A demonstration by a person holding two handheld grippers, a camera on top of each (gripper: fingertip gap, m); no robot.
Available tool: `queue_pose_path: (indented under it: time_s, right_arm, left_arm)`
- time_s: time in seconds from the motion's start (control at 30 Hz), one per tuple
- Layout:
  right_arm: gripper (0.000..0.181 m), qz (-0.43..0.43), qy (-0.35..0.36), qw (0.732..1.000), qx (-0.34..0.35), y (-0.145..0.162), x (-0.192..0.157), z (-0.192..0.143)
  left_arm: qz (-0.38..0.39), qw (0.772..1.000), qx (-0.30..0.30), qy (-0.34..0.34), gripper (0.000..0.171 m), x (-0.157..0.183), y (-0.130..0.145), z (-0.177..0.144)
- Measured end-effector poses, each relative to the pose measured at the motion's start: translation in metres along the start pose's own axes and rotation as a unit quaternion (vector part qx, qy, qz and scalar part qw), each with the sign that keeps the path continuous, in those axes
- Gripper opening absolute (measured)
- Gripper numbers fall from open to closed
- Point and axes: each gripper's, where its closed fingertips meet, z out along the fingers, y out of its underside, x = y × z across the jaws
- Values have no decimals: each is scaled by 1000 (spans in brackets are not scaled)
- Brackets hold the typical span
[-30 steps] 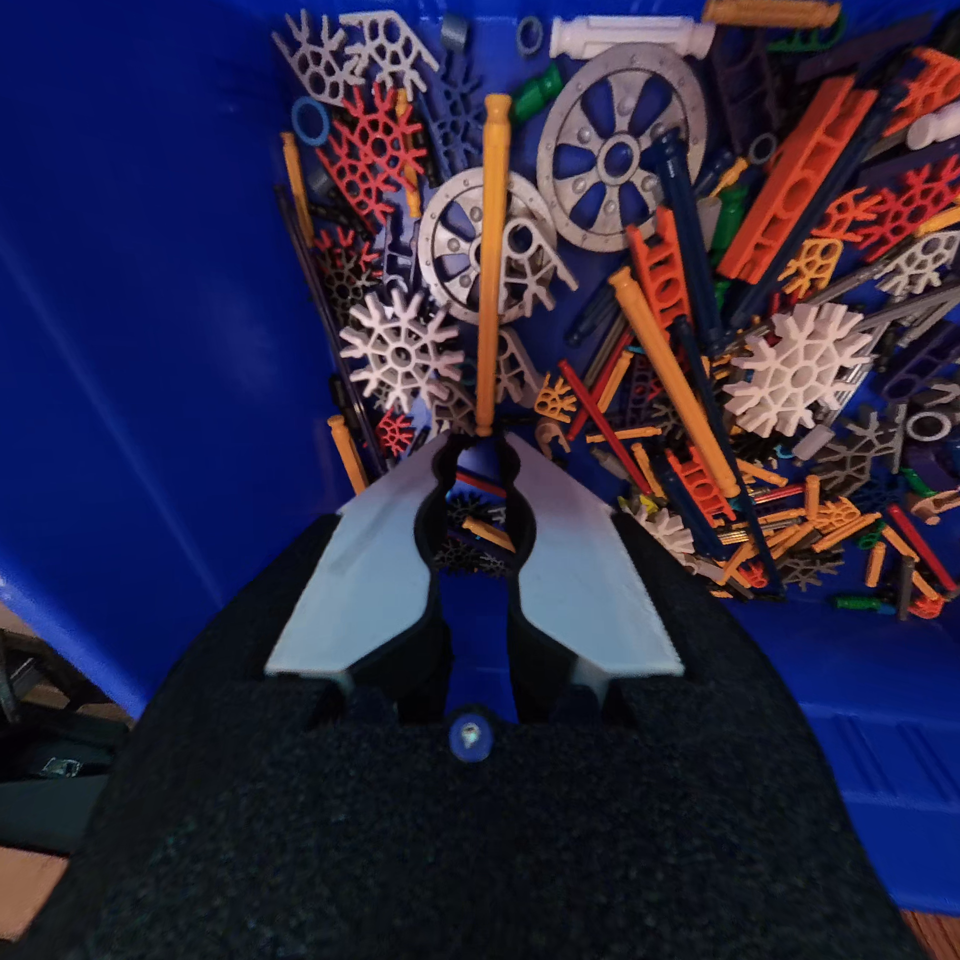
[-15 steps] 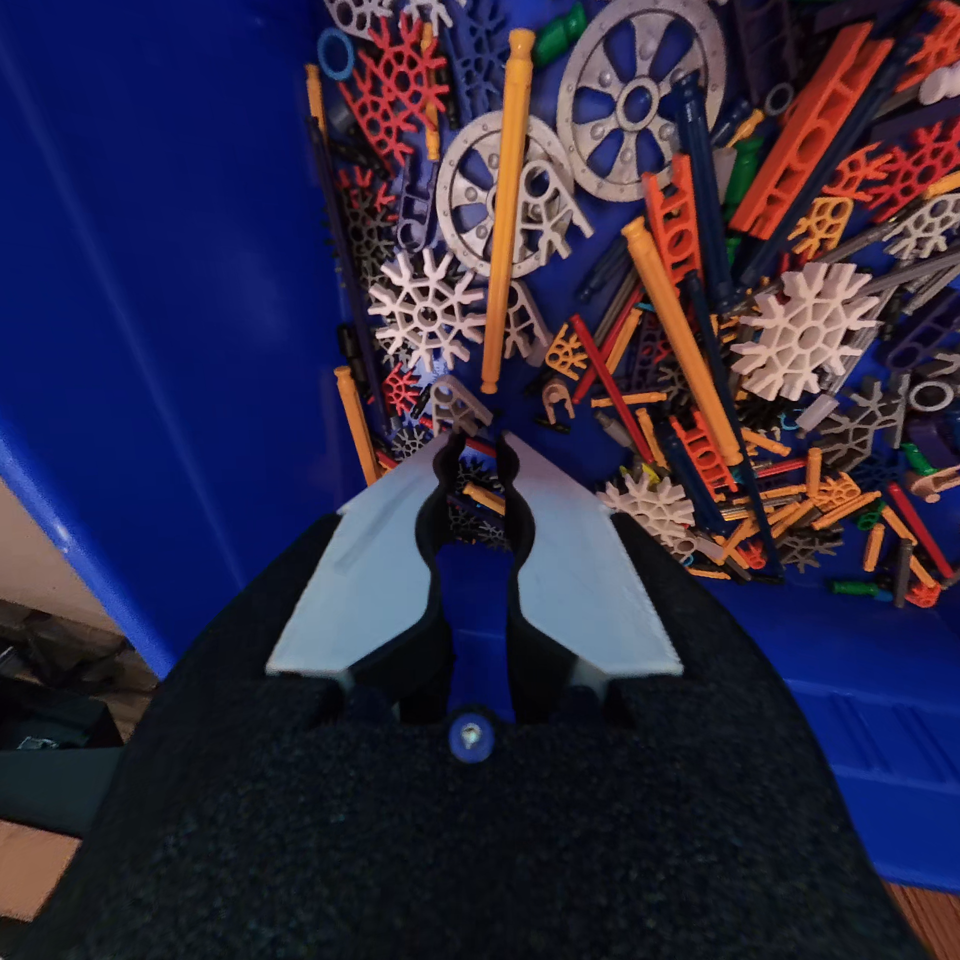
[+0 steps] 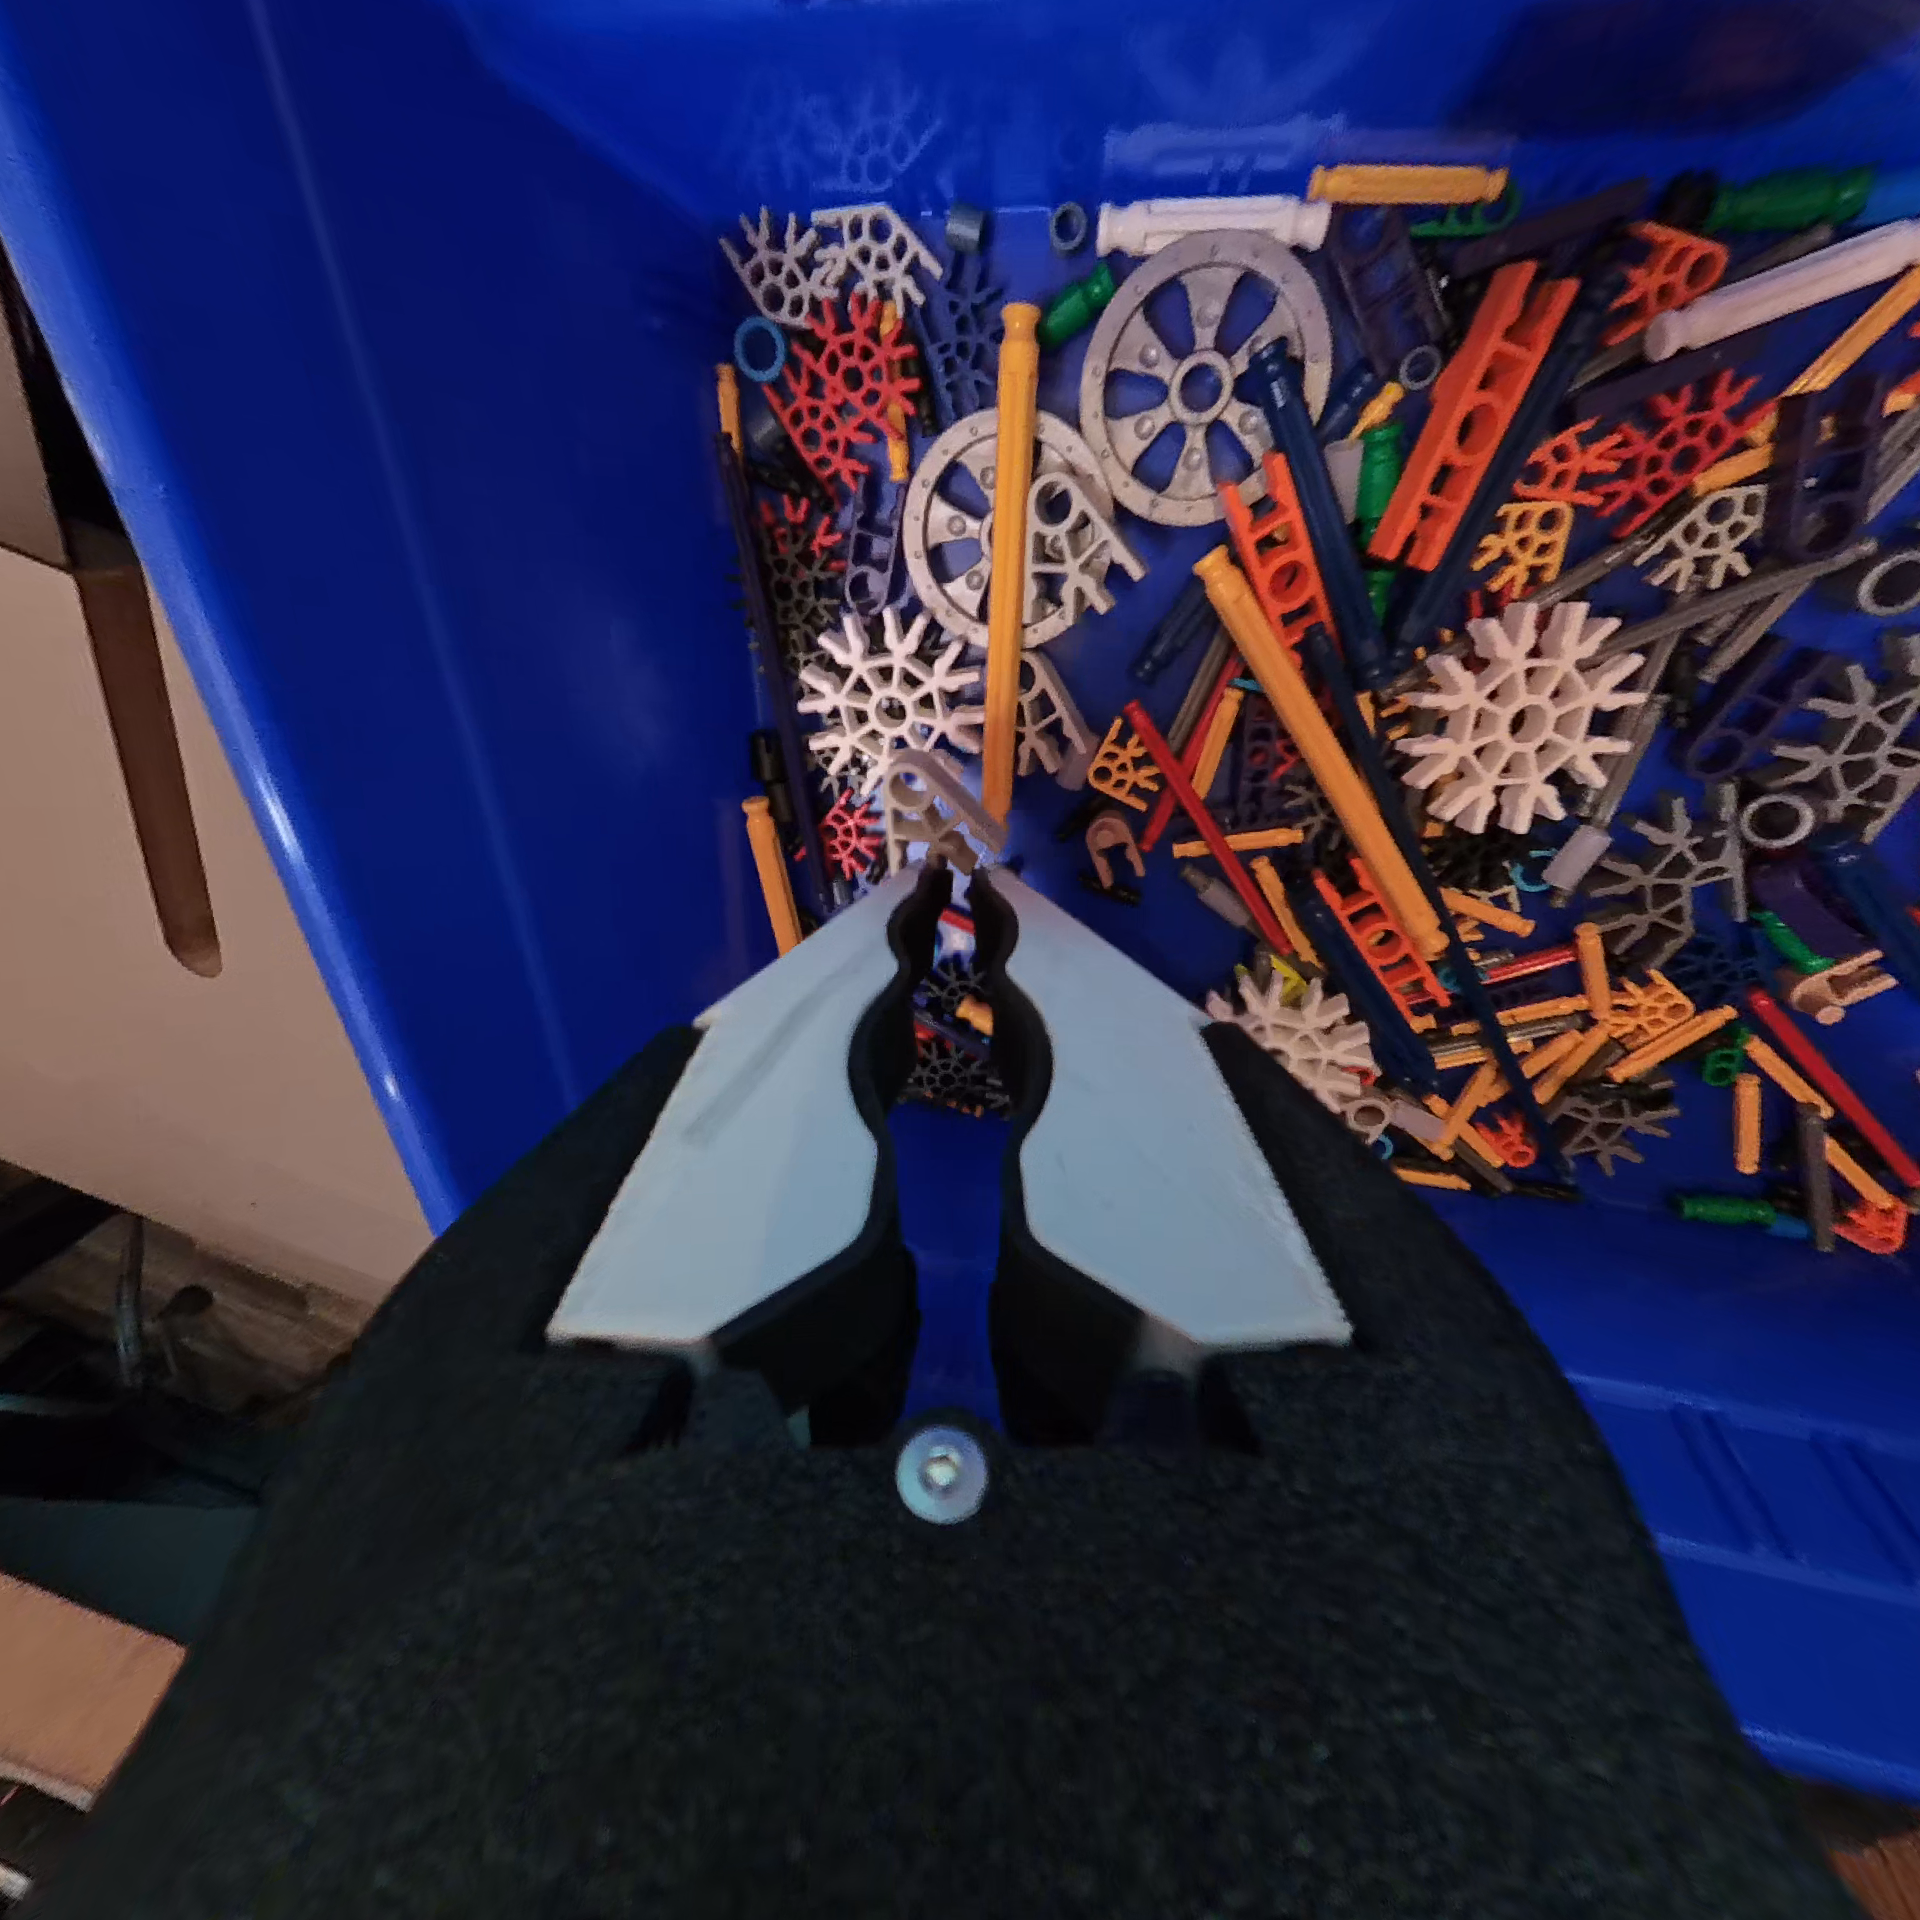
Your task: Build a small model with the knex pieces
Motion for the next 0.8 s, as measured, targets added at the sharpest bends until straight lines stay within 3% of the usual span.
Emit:
queue_pose_path:
  time_s: [0.17, 0.4, 0.5, 0.6, 0.77, 0.8]
  right_arm:
    - [19, 0, 0, 1000, 0, 0, 0, 0]
    - [19, -1, 1, 1000, 1, -1, 0, -1]
    - [19, -3, 1, 1000, 3, -2, 0, -1]
    - [19, -3, 0, 1000, 3, -2, -1, -1]
    - [19, -3, -2, 1000, -2, 0, -2, 0]
    - [19, -3, -2, 1000, -2, 0, -2, 1]
  left_arm:
    - [21, 998, 50, 11, 4, 9, -28, -6]
    - [31, 998, 53, -20, 5, 6, -48, -6]
    - [26, 998, 51, -10, 20, 10, -44, -1]
    - [22, 999, 34, 16, 51, 24, -39, 3]
    - [25, 999, 11, 34, 73, 37, -30, 14]
    - [27, 999, 10, 36, 67, 38, -29, 15]
